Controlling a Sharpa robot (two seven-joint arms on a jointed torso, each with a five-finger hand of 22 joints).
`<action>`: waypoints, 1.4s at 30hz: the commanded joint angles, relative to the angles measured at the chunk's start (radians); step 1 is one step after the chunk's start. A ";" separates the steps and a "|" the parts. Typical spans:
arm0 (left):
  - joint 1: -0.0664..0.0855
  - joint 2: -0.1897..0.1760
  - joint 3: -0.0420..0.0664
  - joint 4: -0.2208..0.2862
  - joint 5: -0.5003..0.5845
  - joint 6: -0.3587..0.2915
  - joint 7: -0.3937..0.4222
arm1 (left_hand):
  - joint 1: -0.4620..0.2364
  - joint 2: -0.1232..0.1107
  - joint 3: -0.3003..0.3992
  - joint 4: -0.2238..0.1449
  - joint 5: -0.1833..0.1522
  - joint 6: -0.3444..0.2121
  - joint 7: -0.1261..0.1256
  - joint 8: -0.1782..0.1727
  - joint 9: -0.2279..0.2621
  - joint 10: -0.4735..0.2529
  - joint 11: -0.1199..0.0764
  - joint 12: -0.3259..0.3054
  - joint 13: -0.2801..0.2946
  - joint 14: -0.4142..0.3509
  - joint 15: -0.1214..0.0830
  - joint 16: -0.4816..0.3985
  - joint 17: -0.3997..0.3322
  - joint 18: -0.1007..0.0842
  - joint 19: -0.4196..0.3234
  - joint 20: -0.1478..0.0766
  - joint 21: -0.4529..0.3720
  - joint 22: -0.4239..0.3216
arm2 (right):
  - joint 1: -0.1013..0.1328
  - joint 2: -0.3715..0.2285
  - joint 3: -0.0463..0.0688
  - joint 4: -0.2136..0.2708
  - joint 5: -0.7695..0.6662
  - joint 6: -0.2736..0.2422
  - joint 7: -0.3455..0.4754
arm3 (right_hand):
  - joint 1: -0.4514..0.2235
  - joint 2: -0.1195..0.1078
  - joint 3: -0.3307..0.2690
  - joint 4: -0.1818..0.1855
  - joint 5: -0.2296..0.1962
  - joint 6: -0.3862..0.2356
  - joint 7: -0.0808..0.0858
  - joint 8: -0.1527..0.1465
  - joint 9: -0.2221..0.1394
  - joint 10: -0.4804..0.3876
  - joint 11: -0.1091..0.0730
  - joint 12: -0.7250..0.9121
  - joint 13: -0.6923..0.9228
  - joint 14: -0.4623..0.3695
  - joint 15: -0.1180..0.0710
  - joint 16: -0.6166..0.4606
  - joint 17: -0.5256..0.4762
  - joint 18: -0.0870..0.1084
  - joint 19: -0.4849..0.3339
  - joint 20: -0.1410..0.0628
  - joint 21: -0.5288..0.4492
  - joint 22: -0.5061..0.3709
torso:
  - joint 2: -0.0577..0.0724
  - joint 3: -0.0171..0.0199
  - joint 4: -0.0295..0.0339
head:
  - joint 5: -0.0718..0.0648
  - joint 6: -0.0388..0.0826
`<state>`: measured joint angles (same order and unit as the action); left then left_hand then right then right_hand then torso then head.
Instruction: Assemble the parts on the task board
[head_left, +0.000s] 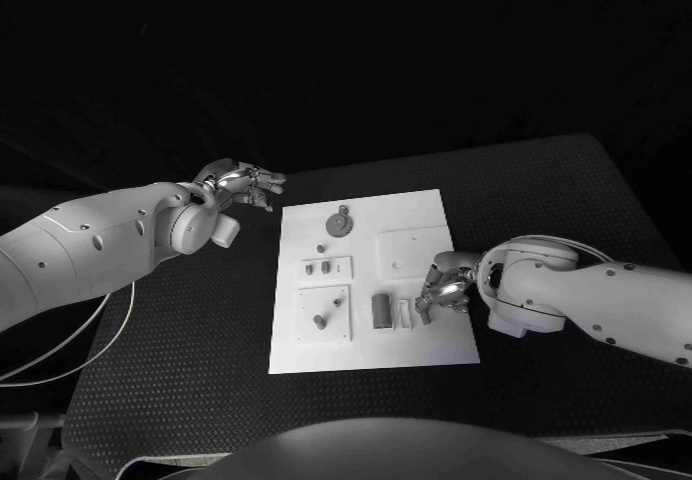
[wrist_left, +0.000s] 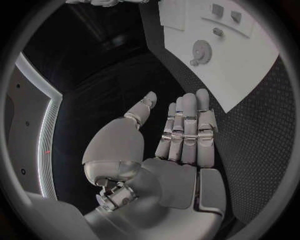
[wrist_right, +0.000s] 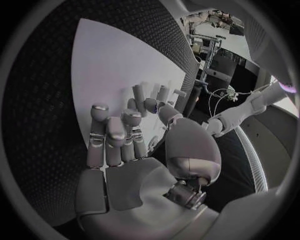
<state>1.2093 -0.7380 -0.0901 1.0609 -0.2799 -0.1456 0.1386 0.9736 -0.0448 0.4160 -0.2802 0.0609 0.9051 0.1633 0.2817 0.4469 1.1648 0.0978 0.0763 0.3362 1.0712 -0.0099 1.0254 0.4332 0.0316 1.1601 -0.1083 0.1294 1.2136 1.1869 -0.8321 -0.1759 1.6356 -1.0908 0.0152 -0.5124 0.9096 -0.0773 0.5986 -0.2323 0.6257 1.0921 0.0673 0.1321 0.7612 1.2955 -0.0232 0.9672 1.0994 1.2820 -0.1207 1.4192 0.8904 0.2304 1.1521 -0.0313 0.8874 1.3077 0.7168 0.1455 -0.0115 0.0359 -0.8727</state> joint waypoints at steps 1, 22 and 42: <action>0.001 0.002 0.000 0.002 -0.003 0.017 0.002 | -0.010 -0.001 0.006 0.001 -0.002 -0.006 0.005 0.005 -0.001 -0.004 0.002 0.000 0.001 0.007 -0.001 -0.006 0.001 0.012 0.008 -0.001 -0.003 0.001 | 0.001 0.007 0.000 -0.007 0.078 -0.012 -0.006 | 0.049 0.053 0.058 -0.061 -0.004 -0.008 0.015 0.003 0.012 -0.001 -0.006 0.004 -0.002 0.005 -0.011 -0.004 -0.001 0.031 0.005 -0.001 0.003 0.018 | 0.000 -0.0001 0.0000 | 0.001 0.000; 0.001 0.000 0.000 0.007 -0.021 0.022 -0.010 | -0.010 -0.002 0.006 0.000 -0.002 -0.006 0.005 0.006 -0.002 -0.005 0.002 -0.001 0.001 0.007 -0.001 -0.006 0.001 0.013 0.008 -0.001 -0.004 0.002 | 0.001 0.040 -0.005 -0.036 0.121 -0.011 -0.025 | 0.035 0.051 0.050 -0.060 -0.016 -0.008 0.014 0.006 0.010 -0.003 -0.007 0.004 -0.002 0.005 -0.013 -0.005 -0.002 0.031 0.005 0.000 0.003 0.017 | 0.000 0.0014 -0.0006 | 0.003 0.000; 0.001 0.000 0.000 0.007 -0.023 0.025 -0.012 | -0.011 -0.002 0.006 0.000 -0.002 -0.008 0.005 0.006 -0.002 -0.006 0.002 -0.001 0.001 0.007 -0.001 -0.006 0.002 0.013 0.008 -0.001 -0.005 0.002 | -0.008 0.072 -0.014 -0.068 0.161 0.045 -0.031 | 0.011 0.050 0.041 -0.055 -0.021 -0.011 0.015 0.007 0.006 -0.007 -0.007 0.003 -0.003 0.005 -0.013 -0.008 -0.002 0.031 0.008 0.003 -0.001 0.013 | 0.000 0.0005 0.0001 | 0.003 0.000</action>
<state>1.2094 -0.7385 -0.0902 1.0647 -0.2988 -0.1347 0.1242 0.9737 -0.0448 0.4161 -0.2802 0.0609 0.9022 0.1659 0.2817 0.4462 1.1648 0.0978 0.0763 0.3357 1.0712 -0.0099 1.0254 0.4338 0.0317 1.1621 -0.1103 0.1292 1.2151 1.1827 -0.7643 -0.1882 1.5676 -0.9479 0.0134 -0.5402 0.8940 -0.0616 0.5945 -0.2376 0.6069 1.0866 0.0724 0.1352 0.7635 1.2881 -0.0232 0.9671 1.0973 1.2810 -0.1214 1.4153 0.8894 0.2305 1.1543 -0.0303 0.8871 1.3077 0.7168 0.1466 -0.0117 0.0389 -0.8727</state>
